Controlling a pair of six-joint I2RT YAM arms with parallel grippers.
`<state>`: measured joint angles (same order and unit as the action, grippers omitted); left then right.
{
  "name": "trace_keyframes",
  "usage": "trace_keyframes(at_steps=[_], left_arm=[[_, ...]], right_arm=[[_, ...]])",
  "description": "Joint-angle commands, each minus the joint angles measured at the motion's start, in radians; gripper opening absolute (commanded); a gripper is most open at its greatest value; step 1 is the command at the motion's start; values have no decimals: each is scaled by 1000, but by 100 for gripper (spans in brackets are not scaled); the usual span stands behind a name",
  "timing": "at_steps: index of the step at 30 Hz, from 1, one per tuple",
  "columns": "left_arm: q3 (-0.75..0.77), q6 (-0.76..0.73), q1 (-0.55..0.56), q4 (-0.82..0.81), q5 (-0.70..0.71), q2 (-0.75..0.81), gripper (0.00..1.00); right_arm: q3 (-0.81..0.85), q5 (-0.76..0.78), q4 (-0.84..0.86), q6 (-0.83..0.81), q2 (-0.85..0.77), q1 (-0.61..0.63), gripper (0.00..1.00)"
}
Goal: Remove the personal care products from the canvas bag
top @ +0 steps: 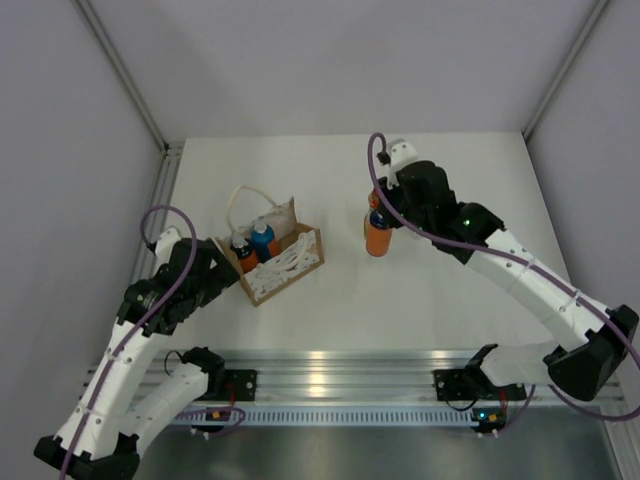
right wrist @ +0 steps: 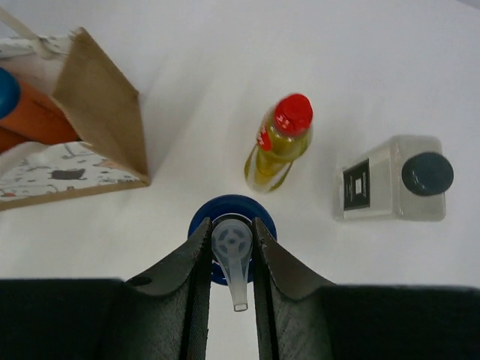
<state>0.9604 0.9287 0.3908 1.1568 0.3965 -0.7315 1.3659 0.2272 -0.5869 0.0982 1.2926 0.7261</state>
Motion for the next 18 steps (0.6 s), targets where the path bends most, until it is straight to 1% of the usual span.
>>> trace_keyframes(at_steps=[1, 2, 3, 5, 8, 12, 18], left_arm=[[-3, -13, 0, -57, -15, -11, 98], [-3, -13, 0, -57, -18, -12, 98], [0, -14, 0, -57, -19, -17, 98], [3, -24, 0, -66, -31, -23, 98], [6, -25, 0, -81, -51, -34, 98], [15, -24, 0, -103, -76, -51, 98], [18, -27, 0, -129, -87, -74, 98]], right_arm=[[-132, 82, 297, 72, -125, -42, 0], [-167, 90, 317, 74, -136, -56, 0], [-241, 98, 341, 81, -148, -63, 0], [-307, 100, 404, 87, -177, -89, 0], [-430, 112, 449, 98, -203, -122, 0], [-493, 103, 467, 97, -222, -148, 0], [-530, 66, 467, 97, -226, -159, 0]])
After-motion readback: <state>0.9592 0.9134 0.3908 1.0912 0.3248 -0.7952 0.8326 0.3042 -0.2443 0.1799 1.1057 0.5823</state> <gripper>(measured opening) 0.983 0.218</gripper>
